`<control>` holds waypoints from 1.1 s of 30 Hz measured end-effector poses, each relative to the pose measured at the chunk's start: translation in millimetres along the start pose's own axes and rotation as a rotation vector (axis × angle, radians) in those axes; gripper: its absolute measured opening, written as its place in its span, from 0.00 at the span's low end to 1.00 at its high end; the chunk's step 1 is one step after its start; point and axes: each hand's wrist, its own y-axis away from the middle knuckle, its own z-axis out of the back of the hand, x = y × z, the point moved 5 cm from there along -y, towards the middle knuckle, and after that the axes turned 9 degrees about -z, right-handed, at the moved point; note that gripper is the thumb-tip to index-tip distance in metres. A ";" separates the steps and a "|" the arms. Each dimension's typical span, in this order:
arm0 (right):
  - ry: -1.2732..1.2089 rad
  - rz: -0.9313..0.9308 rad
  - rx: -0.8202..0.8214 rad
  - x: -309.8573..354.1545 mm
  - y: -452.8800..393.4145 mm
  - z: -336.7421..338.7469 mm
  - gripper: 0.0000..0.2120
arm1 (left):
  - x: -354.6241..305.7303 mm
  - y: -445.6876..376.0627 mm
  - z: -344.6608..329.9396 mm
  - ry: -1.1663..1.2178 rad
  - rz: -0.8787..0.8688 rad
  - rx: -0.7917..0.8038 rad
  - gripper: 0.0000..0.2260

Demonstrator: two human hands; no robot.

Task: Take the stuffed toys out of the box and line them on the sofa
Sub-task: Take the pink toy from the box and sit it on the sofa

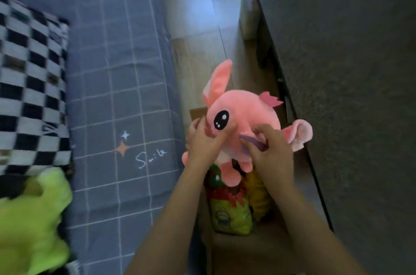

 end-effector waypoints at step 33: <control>-0.298 0.686 0.393 470.8 143.7 14.7 0.24 | -152.1 196.3 416.0 0.919 -0.178 -0.407 0.18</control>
